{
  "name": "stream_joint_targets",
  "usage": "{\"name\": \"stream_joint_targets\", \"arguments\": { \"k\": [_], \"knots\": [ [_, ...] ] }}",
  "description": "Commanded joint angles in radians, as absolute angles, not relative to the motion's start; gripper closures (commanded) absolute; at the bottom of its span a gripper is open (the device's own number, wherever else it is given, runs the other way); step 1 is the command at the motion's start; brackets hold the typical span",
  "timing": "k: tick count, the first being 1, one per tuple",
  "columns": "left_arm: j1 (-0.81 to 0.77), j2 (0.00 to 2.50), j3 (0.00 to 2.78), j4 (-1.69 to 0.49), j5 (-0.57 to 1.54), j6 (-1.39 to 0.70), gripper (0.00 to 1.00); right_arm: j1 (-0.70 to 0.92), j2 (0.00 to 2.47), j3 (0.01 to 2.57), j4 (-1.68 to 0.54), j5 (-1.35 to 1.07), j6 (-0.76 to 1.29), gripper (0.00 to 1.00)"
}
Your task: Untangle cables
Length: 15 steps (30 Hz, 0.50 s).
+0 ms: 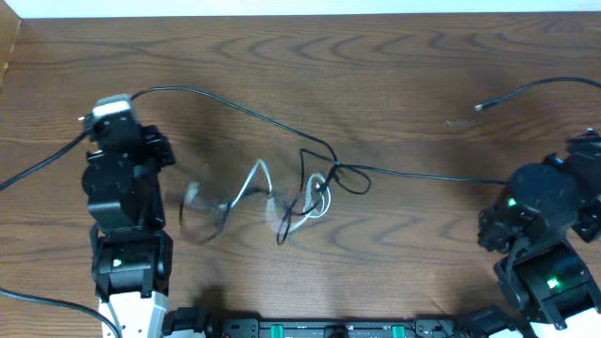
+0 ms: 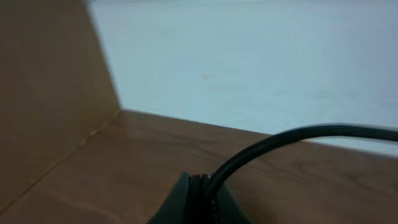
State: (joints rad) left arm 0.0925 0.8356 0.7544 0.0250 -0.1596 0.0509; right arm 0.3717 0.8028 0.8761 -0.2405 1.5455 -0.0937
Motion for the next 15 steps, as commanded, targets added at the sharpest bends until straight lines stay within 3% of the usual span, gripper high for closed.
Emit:
{"name": "stream_joint_targets", "arguments": {
  "k": [1, 7, 10, 11, 13, 14, 15],
  "knots": [
    [0.125, 0.829, 0.768, 0.026, -0.187, -0.066, 0.93, 0.293, 0.794, 0.903, -0.236, 1.578, -0.044, 0.99],
    [0.125, 0.841, 0.768, 0.028, 0.001, -0.066, 0.93, 0.286, 0.794, 0.903, -0.236, 1.448, -0.03, 0.99],
    [0.125, 0.865, 0.768, 0.048, 0.159, -0.066, 0.93, 0.305, 0.794, 0.903, -0.244, 1.246, -0.031, 0.99],
    [0.125, 0.877, 0.768, 0.062, 0.22, -0.066, 0.93, 0.317, 0.794, 0.903, -0.259, 1.131, -0.031, 0.84],
    [0.125, 0.897, 0.768, 0.088, 0.314, -0.066, 0.92, 0.34, 0.794, 0.903, -0.3, 0.886, -0.042, 0.43],
    [0.125, 0.906, 0.768, 0.097, 0.358, -0.066, 0.89, 0.352, 0.794, 0.903, -0.324, 0.739, -0.049, 0.22],
    [0.125, 0.913, 0.768, 0.103, 0.401, -0.066, 0.76, 0.364, 0.795, 0.903, -0.345, 0.554, -0.05, 0.01]
  ]
}}
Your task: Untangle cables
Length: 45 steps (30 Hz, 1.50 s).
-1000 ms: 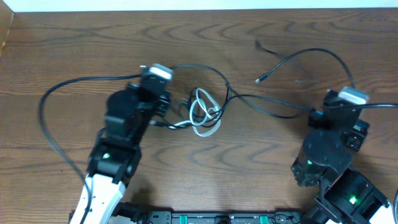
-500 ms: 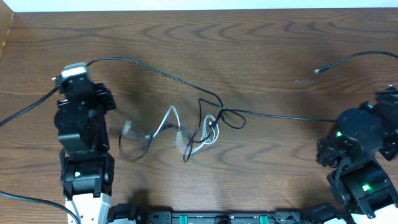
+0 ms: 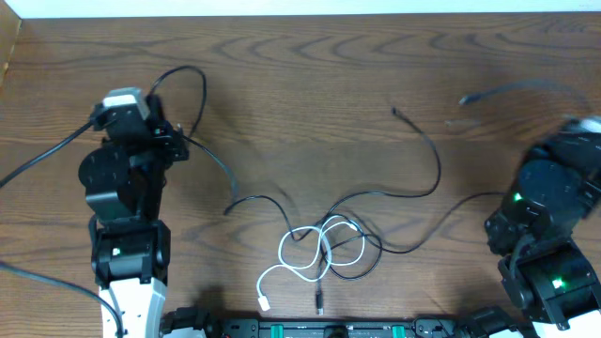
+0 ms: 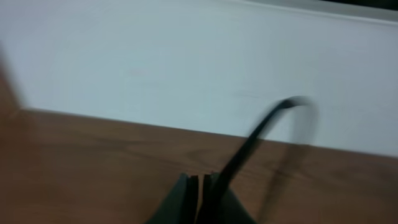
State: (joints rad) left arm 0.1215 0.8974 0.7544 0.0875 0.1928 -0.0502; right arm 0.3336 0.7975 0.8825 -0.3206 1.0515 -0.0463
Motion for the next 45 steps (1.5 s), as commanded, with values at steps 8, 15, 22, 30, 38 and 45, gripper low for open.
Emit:
{"name": "stream_joint_targets", "arguments": {
  "k": [8, 15, 22, 30, 38, 45],
  "knots": [
    [0.125, 0.929, 0.768, 0.02, 0.696, -0.065, 0.36, 0.413, 0.861, 0.903, -0.495, -0.12, 0.051, 0.01],
    [0.121, 0.93, 0.768, -0.115, 0.752, -0.065, 0.35, 0.462, 0.98, 0.894, -0.832, -0.119, 0.113, 0.01],
    [0.118, 0.931, 0.768, -0.134, 0.752, -0.044, 0.37, 0.562, 1.168, 0.863, -0.845, -0.231, 0.015, 0.01],
    [0.118, 0.933, 0.768, -0.134, 0.752, -0.042, 0.38, 0.698, 1.433, 0.863, -0.797, -0.262, -0.152, 0.01],
    [0.118, 0.933, 0.768, -0.134, 0.752, -0.038, 0.38, 0.707, 1.615, 0.863, -0.686, -0.177, -0.151, 0.28],
    [0.118, 0.933, 0.768, -0.134, 0.752, -0.038, 0.38, 0.706, 1.591, 0.897, -0.611, -0.13, -0.059, 0.99]
  ]
}}
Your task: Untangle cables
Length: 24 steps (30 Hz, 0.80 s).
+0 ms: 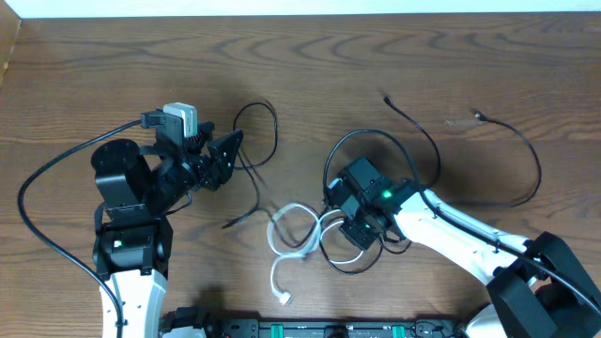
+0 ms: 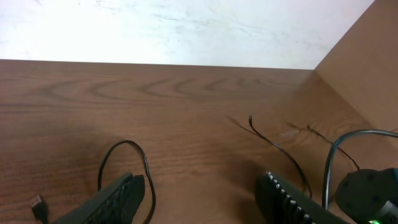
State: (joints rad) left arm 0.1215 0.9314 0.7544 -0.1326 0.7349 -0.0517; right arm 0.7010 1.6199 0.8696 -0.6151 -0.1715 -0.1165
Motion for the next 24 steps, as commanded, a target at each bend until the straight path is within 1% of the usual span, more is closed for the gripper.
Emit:
{"name": "stream_joint_targets", "arguments": {
  "k": [1, 3, 10, 14, 18, 24],
  "knots": [
    [0.118, 0.934, 0.768, -0.135, 0.752, -0.038, 0.37, 0.706, 1.574, 0.918, -0.615, -0.096, -0.027, 0.99],
    [0.118, 0.934, 0.767, -0.135, 0.752, -0.038, 0.38, 0.706, 1.534, 0.966, -0.629, -0.027, 0.014, 0.99],
    [0.118, 0.95, 0.759, -0.135, 0.752, -0.038, 0.4, 0.706, 1.362, 1.242, -0.683, 0.108, 0.014, 0.99],
    [0.113, 0.973, 0.759, -0.135, 0.752, -0.038, 0.41, 0.706, 1.293, 1.372, -0.682, 0.284, 0.01, 0.99],
    [0.085, 0.986, 0.759, -0.134, 0.752, -0.038, 0.41, 0.704, 1.246, 1.419, -0.658, 0.495, 0.038, 0.99],
    [0.015, 0.988, 0.759, -0.13, 0.752, -0.038, 0.41, 0.705, 1.228, 1.419, -0.643, 0.511, 0.057, 0.99]
  ]
}}
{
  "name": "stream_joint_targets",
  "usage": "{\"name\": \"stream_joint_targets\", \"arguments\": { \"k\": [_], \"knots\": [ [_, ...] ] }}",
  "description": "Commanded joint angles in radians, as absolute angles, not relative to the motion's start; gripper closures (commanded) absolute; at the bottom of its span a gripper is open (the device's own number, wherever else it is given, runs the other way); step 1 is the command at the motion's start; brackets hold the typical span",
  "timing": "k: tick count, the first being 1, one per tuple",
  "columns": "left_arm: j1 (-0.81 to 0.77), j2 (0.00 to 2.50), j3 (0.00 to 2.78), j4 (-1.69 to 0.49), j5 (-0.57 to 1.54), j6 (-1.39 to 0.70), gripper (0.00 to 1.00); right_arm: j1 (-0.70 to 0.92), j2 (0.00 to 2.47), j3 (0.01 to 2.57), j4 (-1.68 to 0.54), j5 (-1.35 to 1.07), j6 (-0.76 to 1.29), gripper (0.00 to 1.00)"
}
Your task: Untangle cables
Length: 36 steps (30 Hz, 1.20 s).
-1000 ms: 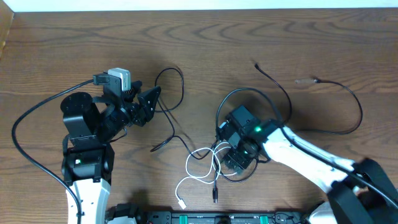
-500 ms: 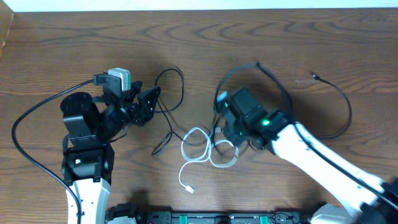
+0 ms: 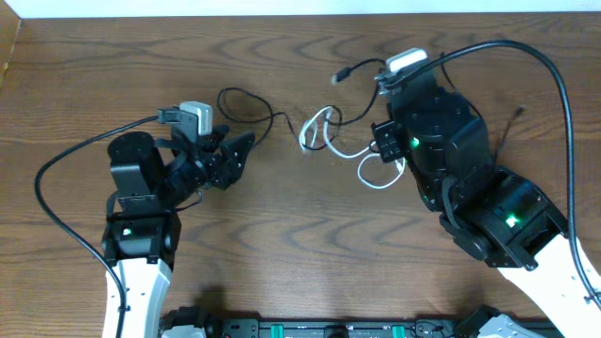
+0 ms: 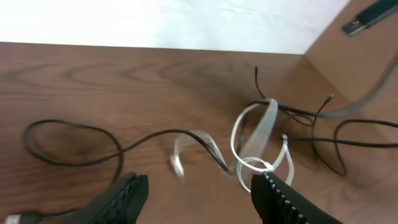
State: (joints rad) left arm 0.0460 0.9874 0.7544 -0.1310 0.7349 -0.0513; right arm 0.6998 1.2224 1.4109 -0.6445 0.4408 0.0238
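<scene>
A tangle of a white cable (image 3: 320, 129) and thin black cables (image 3: 349, 116) lies at the back middle of the table. The white cable (image 4: 255, 140) loops up off the wood in the left wrist view, blurred. One black cable makes a loop (image 3: 243, 101) toward my left gripper (image 3: 232, 156), which stands open and empty just short of the tangle; its fingers (image 4: 122, 194) frame bare wood. My right arm (image 3: 437, 131) reaches over the tangle's right side, and its fingers are hidden beneath it.
A black plug end (image 3: 344, 74) sticks out behind the tangle. Another thin black end (image 3: 518, 114) shows right of the right arm. A thick black arm lead (image 3: 66, 164) arcs at the left. A wooden side wall (image 4: 354, 68) rises at the right.
The tangle, which lay near the front middle under my right gripper, is now at the back middle. My right arm has moved back and higher. The left gripper stays open, turned slightly.
First my left gripper was shut on a black cable at far left, the cables stretched across the table. Then the cables lay slack near the front. Later the left gripper was open and the right arm was on the tangle, which now sits further back.
</scene>
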Motion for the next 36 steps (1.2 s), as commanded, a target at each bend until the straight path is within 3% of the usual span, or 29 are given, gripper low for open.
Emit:
{"name": "stream_joint_targets", "arguments": {
  "k": [1, 5, 15, 25, 30, 36],
  "knots": [
    [-0.004, 0.988, 0.759, -0.13, 0.752, -0.038, 0.41, 0.705, 1.23, 1.419, -0.643, 0.501, 0.06, 0.99],
    [-0.107, 1.003, 0.759, -0.131, 0.752, 0.012, 0.41, 0.705, 1.229, 1.419, -0.635, 0.487, 0.059, 0.99],
    [-0.253, 1.183, 0.757, -0.13, 0.748, 0.418, 0.35, 0.705, 1.204, 1.42, -0.629, 0.487, 0.059, 0.99],
    [-0.253, 1.267, 0.757, -0.003, 0.748, 0.442, 0.35, 0.721, 1.187, 1.42, -0.685, 0.487, 0.059, 0.99],
    [-0.253, 1.284, 0.757, 0.113, 0.748, 0.441, 0.41, 0.722, 1.187, 1.42, -0.712, 0.484, 0.059, 0.99],
    [-0.255, 1.331, 0.758, 0.164, 0.748, 0.441, 0.42, 0.722, 1.186, 1.42, -0.728, 0.417, 0.059, 0.99]
  ]
}}
